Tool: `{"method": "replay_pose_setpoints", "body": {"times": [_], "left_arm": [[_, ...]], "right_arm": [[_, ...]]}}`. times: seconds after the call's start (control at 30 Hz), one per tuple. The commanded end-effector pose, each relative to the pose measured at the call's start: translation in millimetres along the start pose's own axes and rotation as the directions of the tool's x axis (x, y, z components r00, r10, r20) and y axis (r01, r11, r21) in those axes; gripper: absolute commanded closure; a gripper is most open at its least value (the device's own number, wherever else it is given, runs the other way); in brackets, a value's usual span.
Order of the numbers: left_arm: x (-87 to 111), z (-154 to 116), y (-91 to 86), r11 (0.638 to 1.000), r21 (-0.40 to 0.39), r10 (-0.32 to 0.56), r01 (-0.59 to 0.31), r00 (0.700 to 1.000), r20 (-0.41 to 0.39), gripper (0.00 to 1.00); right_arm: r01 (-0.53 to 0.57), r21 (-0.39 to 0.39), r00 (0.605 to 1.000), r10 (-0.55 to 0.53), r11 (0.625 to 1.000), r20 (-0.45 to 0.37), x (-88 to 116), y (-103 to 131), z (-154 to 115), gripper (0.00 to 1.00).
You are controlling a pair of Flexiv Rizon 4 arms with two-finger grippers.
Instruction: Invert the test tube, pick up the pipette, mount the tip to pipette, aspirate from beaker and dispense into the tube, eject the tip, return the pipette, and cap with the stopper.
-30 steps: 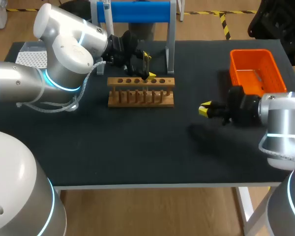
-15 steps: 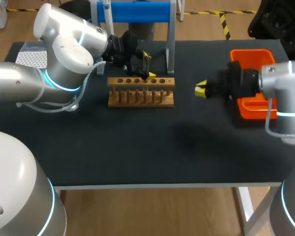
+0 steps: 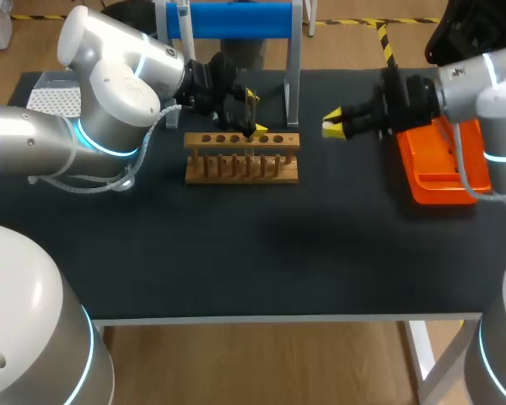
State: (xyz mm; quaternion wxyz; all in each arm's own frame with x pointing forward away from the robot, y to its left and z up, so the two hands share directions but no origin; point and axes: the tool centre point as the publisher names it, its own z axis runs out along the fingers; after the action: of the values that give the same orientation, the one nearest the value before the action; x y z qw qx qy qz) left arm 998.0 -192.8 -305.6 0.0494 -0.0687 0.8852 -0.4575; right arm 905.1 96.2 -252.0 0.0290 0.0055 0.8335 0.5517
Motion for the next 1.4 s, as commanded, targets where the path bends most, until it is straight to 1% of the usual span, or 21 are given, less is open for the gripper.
{"method": "replay_pose_setpoints", "body": {"times": [0.03,0.17,0.37,0.7,0.93,1.13,1.4], "left_arm": [[-1.5,1,0.5,1.000,0.001,0.000,0.000,1.000,-0.004,0.00],[-1.5,1,0.5,1.000,0.001,0.000,0.000,1.000,-0.004,0.00],[-1.5,1,0.5,1.000,0.001,0.000,0.000,1.000,-0.004,0.00],[-1.5,1,0.5,1.000,0.001,0.000,0.000,1.000,-0.004,0.00],[-1.5,1,0.5,1.000,0.001,0.000,0.000,1.000,-0.004,0.00],[-1.5,1,0.5,1.000,0.001,0.000,0.000,1.000,-0.004,0.00],[-1.5,1,0.5,1.000,0.001,0.000,0.000,1.000,-0.004,0.00]], "right_arm": [[-0.012,0.010,0.995,0.013,1.000,-0.102,-12,14,9,1.00],[-0.006,0.019,0.994,0.008,1.000,-0.111,-20,24,17,1.00],[-0.031,0.030,0.992,0.034,0.999,-0.125,-34,37,30,1.00],[-0.037,0.039,0.994,0.041,0.999,-0.101,-59,55,41,1.00],[-0.036,0.029,0.996,0.038,0.999,-0.087,-71,70,45,1.00],[-0.032,0.023,0.996,0.034,0.999,-0.078,-75,80,49,1.00],[-0.016,0.032,0.997,0.019,0.999,-0.081,-75,85,58,1.00]]}}
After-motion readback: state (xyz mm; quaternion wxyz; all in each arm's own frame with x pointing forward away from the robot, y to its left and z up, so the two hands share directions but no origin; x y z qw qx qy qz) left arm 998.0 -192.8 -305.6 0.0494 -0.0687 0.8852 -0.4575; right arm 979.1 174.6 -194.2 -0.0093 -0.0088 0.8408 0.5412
